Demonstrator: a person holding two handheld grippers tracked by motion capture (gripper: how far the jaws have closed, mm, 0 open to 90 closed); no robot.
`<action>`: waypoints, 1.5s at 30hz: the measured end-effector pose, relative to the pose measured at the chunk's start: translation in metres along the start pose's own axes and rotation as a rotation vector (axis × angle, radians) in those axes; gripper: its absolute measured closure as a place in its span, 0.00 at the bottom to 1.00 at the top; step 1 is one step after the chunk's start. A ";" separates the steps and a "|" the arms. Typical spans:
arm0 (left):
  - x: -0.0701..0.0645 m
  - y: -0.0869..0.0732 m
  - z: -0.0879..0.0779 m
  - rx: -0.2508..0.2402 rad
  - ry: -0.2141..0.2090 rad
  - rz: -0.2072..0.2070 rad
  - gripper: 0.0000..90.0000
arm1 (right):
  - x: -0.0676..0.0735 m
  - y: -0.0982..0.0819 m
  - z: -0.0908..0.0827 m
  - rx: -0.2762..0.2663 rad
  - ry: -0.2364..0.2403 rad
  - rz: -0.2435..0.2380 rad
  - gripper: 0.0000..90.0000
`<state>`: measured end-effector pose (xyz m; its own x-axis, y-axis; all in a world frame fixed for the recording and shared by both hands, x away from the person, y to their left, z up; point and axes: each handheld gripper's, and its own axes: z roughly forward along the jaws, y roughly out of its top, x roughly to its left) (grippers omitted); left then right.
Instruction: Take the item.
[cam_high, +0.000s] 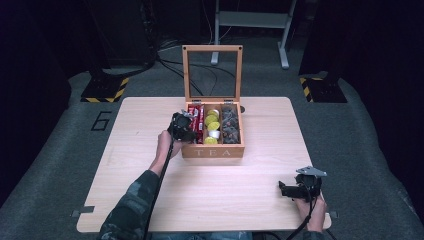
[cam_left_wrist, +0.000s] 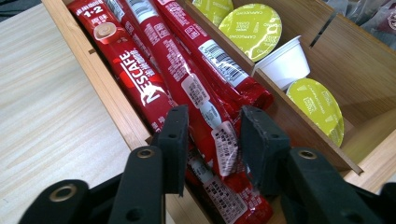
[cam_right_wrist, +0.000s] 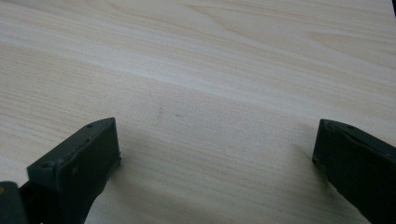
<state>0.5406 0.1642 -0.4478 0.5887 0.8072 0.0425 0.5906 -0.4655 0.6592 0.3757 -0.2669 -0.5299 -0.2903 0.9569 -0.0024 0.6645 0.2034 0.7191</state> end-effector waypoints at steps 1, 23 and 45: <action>0.000 0.000 0.001 -0.001 0.003 -0.003 0.71 | 0.000 0.000 0.000 0.000 0.000 0.000 0.00; -0.002 0.005 -0.003 -0.001 0.037 -0.043 0.90 | 0.000 0.000 0.000 0.002 0.002 -0.002 0.00; -0.003 0.008 -0.024 -0.088 0.045 0.000 0.93 | 0.000 0.000 0.000 0.004 0.003 0.001 0.00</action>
<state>0.5299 0.1672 -0.4246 0.5621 0.8237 0.0745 0.5386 -0.4329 0.7228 0.3756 -0.2669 -0.5298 -0.2916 0.9565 -0.0001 0.6672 0.2035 0.7166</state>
